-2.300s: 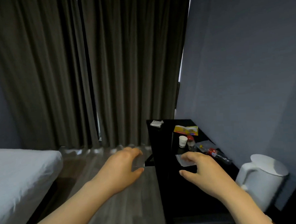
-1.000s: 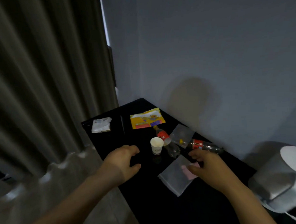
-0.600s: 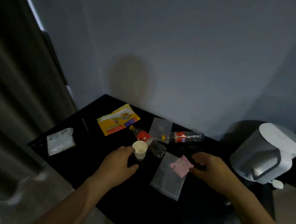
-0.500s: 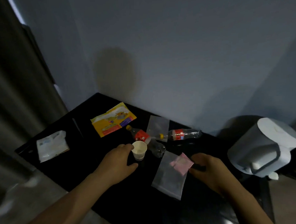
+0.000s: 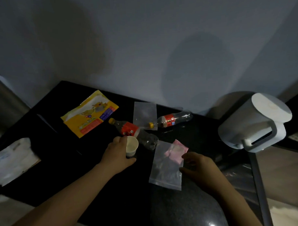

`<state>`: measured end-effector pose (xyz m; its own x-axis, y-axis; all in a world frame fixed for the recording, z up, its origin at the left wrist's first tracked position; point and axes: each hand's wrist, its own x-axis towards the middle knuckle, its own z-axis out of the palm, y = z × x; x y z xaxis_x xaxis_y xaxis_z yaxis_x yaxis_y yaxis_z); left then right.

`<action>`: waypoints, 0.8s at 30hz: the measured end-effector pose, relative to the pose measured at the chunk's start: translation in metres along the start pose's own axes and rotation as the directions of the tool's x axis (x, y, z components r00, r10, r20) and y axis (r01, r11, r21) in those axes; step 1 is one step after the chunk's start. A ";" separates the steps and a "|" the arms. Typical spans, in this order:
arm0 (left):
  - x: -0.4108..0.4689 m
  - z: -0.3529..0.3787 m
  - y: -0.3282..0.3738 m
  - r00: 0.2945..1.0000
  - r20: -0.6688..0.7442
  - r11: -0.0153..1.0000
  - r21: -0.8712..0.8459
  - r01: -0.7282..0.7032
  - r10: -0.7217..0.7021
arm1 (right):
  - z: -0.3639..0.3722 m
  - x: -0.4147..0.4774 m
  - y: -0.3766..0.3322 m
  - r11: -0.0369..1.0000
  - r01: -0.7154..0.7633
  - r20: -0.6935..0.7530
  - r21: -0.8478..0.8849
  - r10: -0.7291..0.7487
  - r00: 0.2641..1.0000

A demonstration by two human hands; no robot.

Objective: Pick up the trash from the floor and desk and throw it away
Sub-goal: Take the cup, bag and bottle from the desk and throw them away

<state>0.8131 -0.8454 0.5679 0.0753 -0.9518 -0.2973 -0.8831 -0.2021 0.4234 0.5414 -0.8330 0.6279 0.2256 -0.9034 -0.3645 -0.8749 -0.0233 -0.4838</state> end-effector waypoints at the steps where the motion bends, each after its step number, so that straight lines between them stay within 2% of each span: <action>1: 0.006 0.003 0.001 1.000 0.008 1.000 0.005 0.014 -0.014 | 0.002 0.004 0.003 1.000 -0.002 -0.001 0.009 0.002 1.000; 7: 0.033 0.021 0.002 0.997 0.027 0.998 0.006 0.067 -0.067 | -0.008 0.030 0.029 0.998 -0.006 -0.023 0.055 0.008 1.000; 15: 0.053 0.034 0.009 0.995 -0.039 0.994 0.058 0.090 -0.088 | -0.009 0.067 0.049 0.998 0.005 0.014 0.066 -0.006 1.000; 24: 0.060 0.040 0.049 0.979 0.167 0.992 0.032 -0.123 0.116 | -0.017 0.089 0.074 0.995 0.026 0.032 0.094 -0.029 0.999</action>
<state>0.7557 -0.9033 0.5363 -0.1065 -0.9167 -0.3850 -0.9000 -0.0758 0.4292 0.4897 -0.9230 0.5735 0.2644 -0.8884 -0.3753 -0.8244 -0.0063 -0.5659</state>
